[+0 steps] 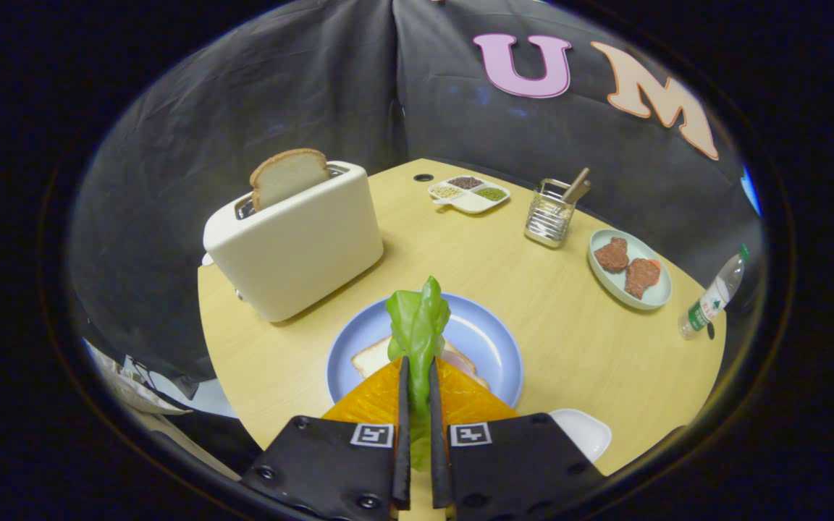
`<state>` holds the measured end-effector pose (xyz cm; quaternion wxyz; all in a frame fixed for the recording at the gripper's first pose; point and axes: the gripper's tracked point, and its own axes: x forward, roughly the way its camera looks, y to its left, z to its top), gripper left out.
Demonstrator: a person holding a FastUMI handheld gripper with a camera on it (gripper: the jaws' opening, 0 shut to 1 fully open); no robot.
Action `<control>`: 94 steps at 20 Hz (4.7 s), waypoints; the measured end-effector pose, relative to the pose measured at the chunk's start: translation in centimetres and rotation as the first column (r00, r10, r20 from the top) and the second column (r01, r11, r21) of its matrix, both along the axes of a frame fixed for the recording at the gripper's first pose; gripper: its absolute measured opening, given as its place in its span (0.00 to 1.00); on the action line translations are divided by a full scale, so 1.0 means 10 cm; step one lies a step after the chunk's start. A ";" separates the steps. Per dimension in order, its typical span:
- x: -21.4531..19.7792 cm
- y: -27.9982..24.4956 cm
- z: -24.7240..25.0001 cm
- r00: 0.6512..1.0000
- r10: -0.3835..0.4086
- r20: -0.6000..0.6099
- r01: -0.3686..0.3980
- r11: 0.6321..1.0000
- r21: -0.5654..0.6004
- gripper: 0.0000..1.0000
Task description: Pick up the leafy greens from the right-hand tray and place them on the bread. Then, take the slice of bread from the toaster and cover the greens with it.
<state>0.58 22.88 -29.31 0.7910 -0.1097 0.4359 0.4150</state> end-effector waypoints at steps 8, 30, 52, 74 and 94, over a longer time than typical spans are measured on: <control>-0.11 0.37 -0.26 0.998 0.038 -0.050 -0.039 0.999 -0.016 0.20; 0.01 0.39 -0.07 0.999 -0.040 -0.033 0.039 0.999 -0.037 1.00; 0.20 1.97 1.30 0.983 -0.105 -0.148 0.130 0.976 0.177 0.98; 0.30 2.19 1.08 0.917 -0.215 -0.337 0.288 0.940 0.184 0.19; 0.39 1.33 1.50 0.861 -0.326 -0.390 0.464 0.818 0.340 0.06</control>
